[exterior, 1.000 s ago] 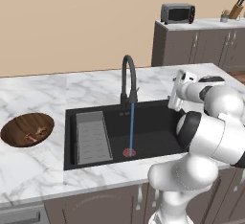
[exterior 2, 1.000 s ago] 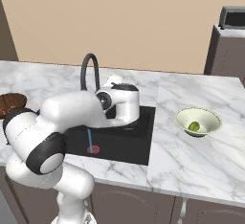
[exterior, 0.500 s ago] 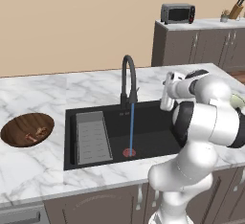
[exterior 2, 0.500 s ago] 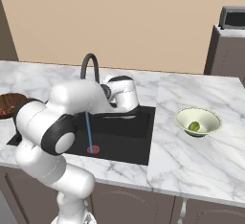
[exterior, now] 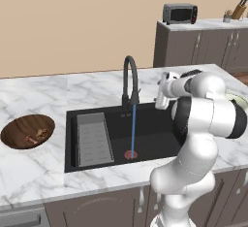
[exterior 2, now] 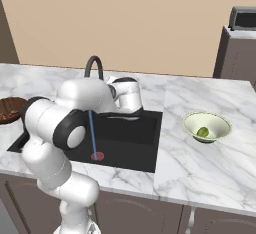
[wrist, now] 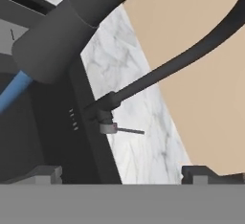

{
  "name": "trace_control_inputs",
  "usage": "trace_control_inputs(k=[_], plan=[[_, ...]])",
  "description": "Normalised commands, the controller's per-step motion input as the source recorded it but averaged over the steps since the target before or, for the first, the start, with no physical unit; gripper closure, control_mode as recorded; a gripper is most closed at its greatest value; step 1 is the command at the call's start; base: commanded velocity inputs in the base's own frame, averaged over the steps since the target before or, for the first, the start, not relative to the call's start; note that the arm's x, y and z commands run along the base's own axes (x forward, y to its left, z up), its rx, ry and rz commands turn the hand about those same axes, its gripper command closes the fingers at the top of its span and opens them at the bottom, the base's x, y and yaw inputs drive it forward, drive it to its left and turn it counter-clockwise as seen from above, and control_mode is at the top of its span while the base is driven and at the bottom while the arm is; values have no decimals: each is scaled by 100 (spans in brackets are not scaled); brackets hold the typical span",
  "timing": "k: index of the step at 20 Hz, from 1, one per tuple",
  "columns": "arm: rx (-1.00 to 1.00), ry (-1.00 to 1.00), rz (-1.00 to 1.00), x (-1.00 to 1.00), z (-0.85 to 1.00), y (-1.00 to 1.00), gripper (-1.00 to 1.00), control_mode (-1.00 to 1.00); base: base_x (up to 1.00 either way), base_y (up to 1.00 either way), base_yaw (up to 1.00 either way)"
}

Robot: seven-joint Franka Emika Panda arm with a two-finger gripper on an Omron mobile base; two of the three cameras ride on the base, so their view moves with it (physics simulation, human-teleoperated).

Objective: Pick the mushrooms from the sink and place them in one bowl. Place the mango in the other bowl. Then turn off the sink faucet.

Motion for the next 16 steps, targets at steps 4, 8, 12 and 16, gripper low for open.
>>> trace_control_inputs(k=[4, 8, 12, 16], plan=[[17, 11, 29, 24, 0, -49, -100, -100, 0, 0, 0], [17, 15, 27, 24, 0, -57, -100, -100, 0, 0, 0], [22, 16, 35, 34, 0, -56, -100, -100, 0, 0, 0], [25, 10, 40, 38, 5, -54, -100, -100, 0, 0, 0]])
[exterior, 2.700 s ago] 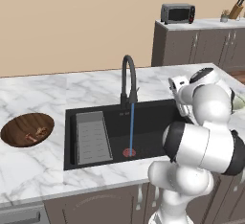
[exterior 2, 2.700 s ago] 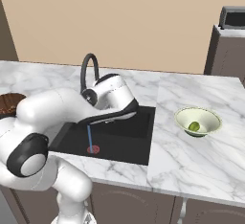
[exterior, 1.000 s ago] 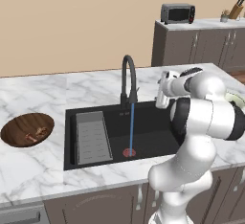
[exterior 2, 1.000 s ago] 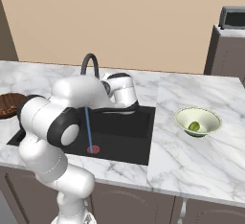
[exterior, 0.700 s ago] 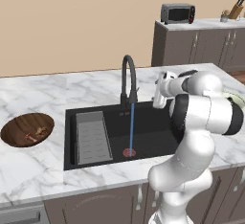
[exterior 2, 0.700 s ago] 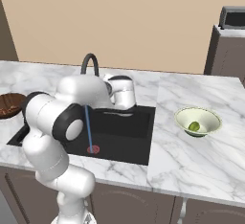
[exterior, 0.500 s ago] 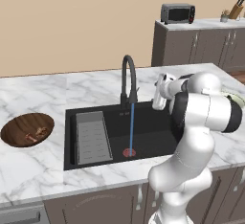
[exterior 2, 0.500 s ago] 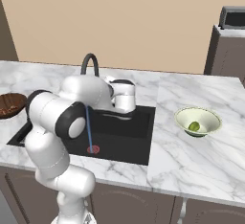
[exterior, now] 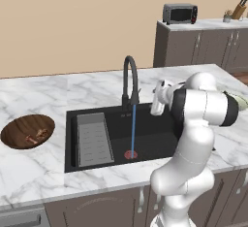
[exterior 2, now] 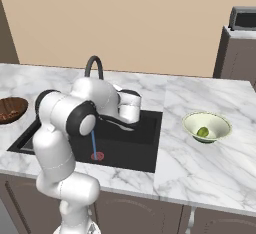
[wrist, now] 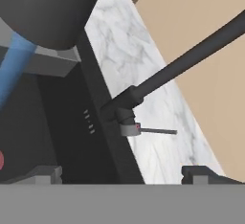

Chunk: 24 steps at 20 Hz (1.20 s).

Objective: Pick the mushrooms from the sink and place them in one bowl. Place the mango in the other bowl. Then turn off the sink faucet.

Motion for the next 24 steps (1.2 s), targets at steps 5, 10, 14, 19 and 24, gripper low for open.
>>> trace_control_inputs(k=[5, 10, 14, 19, 24], plan=[[24, 6, 41, 45, 11, -53, -100, -100, 0, 0, 0], [22, 10, 39, 42, 6, -61, -100, -100, 0, 0, 0], [28, 13, 29, 32, 19, -91, -100, -100, 0, 0, 0], [31, 15, 28, 45, 16, -93, -100, -100, 0, 0, 0], [32, 17, 33, 50, 0, -83, -100, -100, 0, 0, 0]])
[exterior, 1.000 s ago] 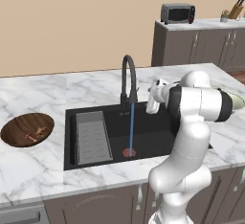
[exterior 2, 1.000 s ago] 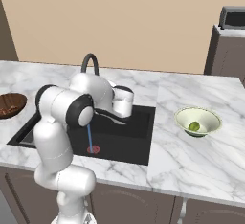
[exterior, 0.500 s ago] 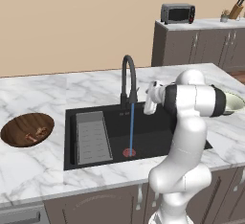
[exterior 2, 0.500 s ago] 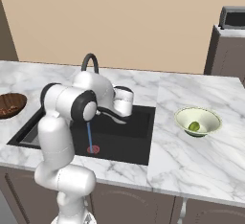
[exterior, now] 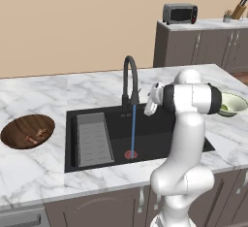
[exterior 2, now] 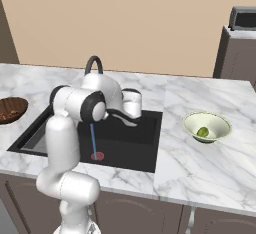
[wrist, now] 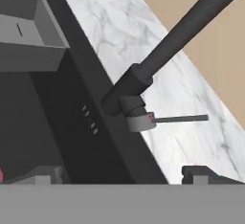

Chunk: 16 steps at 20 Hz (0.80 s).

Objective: Pick the mushrooms from the sink and place them in one bowl. Place the mango in the other bowl. Then turn off the sink faucet.

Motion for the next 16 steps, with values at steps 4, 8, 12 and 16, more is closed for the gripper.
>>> trace_control_inputs(k=[4, 8, 12, 16], plan=[[32, 16, 37, 48, 0, -78, -100, -100, 0, 0, 0], [33, 14, 39, 51, 8, -72, -100, -100, 0, 0, 0], [31, 13, 42, 52, 7, -68, -100, -100, 0, 0, 0], [29, 15, 41, 48, 1, -70, -100, -100, 0, 0, 0]])
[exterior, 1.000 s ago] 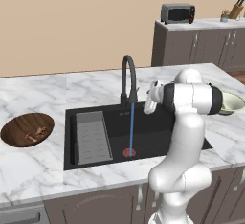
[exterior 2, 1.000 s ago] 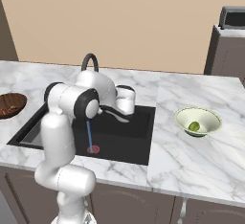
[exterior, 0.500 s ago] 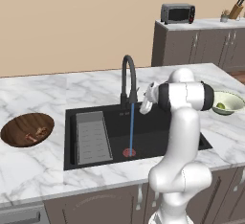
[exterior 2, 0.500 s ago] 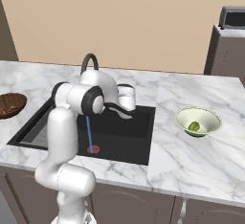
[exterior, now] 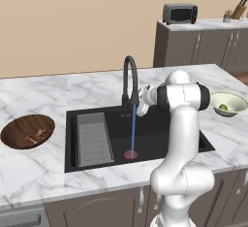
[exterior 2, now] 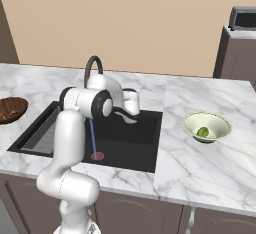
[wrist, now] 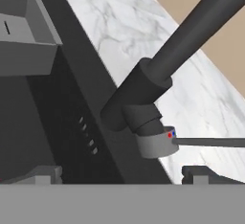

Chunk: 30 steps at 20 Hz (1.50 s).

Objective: Pick the mushrooms from the sink and place them in one bowl. Place the mango in the other bowl. Then turn off the sink faucet.

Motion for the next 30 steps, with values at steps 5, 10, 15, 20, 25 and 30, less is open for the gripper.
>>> trace_control_inputs(k=[5, 10, 15, 20, 25, 30], plan=[[28, 16, 39, 43, 2, -76, -100, -100, 0, 0, 0], [29, 15, 38, 43, 7, -78, -100, -100, 0, 0, 0], [30, 13, 37, 46, 13, -81, -100, -100, 0, 0, 0], [31, 12, 37, 48, 20, -81, -100, -100, 0, 0, 0], [31, 13, 36, 51, 28, -82, -100, -100, 0, 0, 0], [25, 14, 47, 80, 20, -58, -100, -100, 0, 0, 0]])
